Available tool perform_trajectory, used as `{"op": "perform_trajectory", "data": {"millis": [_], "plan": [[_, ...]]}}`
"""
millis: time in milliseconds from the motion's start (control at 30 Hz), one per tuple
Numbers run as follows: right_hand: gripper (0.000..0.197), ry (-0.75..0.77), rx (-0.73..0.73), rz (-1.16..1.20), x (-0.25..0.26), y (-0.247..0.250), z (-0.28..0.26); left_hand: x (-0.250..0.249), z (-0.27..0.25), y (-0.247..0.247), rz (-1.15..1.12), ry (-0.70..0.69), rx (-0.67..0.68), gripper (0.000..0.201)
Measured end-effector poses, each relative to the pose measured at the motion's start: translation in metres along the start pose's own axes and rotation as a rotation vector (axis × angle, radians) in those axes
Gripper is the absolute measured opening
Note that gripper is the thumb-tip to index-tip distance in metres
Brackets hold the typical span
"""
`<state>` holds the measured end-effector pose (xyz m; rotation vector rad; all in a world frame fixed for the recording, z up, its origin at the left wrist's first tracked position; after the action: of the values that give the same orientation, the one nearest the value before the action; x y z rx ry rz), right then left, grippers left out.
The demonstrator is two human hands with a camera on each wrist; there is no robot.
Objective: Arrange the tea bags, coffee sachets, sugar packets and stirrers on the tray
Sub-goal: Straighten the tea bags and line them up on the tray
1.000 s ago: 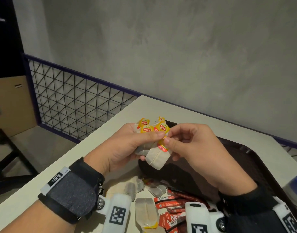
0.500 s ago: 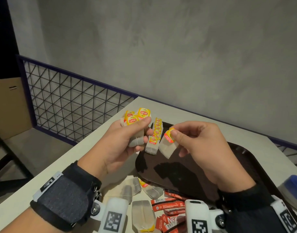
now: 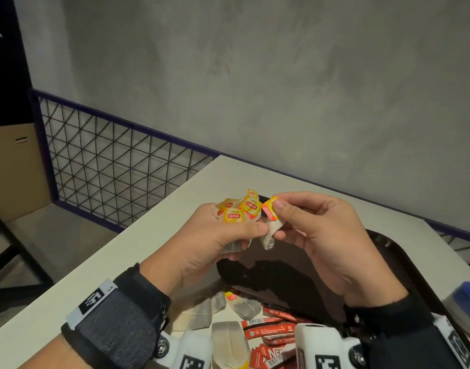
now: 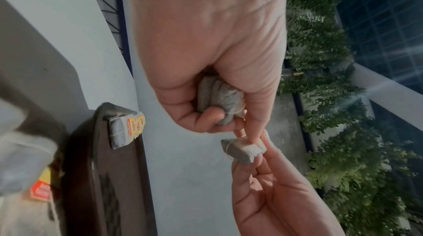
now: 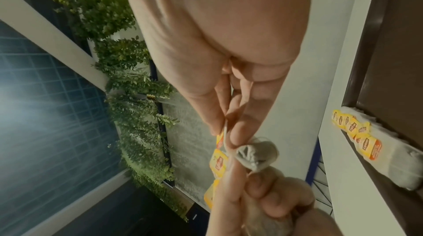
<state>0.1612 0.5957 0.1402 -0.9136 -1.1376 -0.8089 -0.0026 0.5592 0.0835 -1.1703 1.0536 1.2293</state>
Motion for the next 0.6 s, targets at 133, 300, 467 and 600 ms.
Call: {"op": "perform_trajectory", "data": {"millis": [133, 300, 467, 600], "plan": [[0.012, 0.069, -0.017, -0.097, 0.0028, -0.0007, -0.0003, 0.0017, 0.0002, 0.0026, 0.004, -0.004, -0.014, 0.017], [0.007, 0.212, -0.065, -0.319, 0.0035, -0.0004, -0.0025, 0.0029, 0.0017, 0.0042, 0.038, 0.011, -0.033, 0.024], [0.009, 0.330, -0.078, -0.498, 0.0036, 0.0012, -0.0036, 0.0033, 0.0027, 0.0069, 0.056, 0.011, -0.045, 0.020], [0.011, 0.377, -0.069, -0.586, 0.0028, 0.0019, -0.0028, 0.0040, 0.0041, 0.0075, 0.061, 0.010, -0.047, 0.014]]}}
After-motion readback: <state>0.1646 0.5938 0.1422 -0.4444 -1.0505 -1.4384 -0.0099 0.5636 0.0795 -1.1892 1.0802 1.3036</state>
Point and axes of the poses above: each hand's wrist, its own z-axis towards the middle knuckle, its own y-axis out of the back of the hand, x = y × z, the point moved 4 cm from there along z, towards the middle knuckle, and after that the axes turned 10 degrees about z, right-handed, at the moved point
